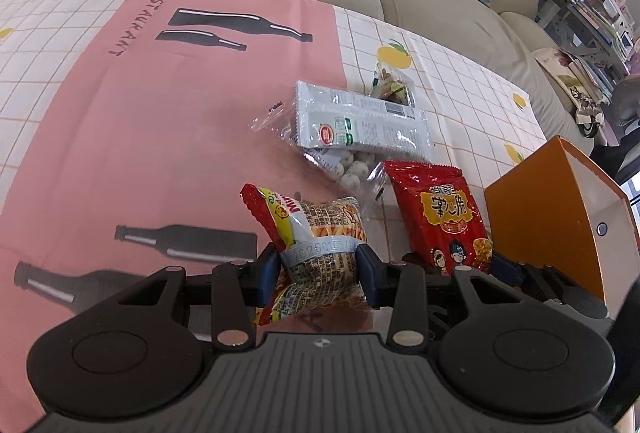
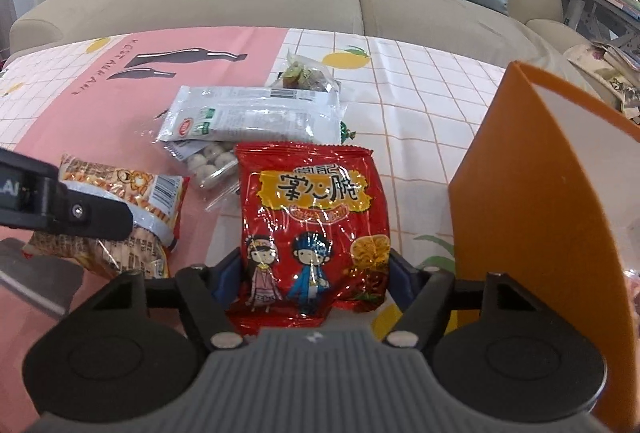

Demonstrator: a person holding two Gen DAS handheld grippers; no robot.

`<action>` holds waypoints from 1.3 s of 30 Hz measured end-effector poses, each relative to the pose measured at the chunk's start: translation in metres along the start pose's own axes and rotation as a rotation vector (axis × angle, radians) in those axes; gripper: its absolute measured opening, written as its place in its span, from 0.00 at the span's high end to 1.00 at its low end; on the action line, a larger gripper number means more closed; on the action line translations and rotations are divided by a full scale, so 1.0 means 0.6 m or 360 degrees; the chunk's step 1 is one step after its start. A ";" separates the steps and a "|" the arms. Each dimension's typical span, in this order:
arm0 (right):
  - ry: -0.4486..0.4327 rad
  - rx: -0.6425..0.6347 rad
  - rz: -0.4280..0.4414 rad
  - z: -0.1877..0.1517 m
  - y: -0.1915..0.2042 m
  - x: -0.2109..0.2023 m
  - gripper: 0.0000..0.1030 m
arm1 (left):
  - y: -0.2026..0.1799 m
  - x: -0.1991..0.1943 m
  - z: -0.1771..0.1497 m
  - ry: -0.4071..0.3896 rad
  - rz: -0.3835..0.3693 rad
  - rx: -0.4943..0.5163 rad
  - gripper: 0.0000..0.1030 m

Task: Organize snacks
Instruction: 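Grasp striped peanut-cracker bag with left tool while right tool grasps red crispy-snack bag, then carry both held bags over the orange box and lower them inside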

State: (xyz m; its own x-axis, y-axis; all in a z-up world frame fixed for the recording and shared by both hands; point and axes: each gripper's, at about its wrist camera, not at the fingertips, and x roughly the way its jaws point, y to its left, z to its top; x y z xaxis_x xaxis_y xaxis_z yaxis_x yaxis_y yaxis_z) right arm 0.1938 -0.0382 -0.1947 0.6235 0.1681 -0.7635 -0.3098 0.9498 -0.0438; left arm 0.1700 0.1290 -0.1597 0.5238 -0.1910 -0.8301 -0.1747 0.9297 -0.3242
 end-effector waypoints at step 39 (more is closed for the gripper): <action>-0.0039 0.0391 0.0020 0.000 -0.296 -0.322 0.33 | -0.310 -0.150 -0.009 -0.0140 -0.0396 0.0520 0.56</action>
State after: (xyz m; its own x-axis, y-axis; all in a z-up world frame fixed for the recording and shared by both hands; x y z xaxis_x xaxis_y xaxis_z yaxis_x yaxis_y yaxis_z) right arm 0.1282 -0.2395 -0.0394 0.6390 0.1841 -0.7469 -0.1356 0.9827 0.1262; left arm 0.1509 -0.0285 -0.0269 0.5884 -0.4082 -0.6980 0.2328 0.9122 -0.3372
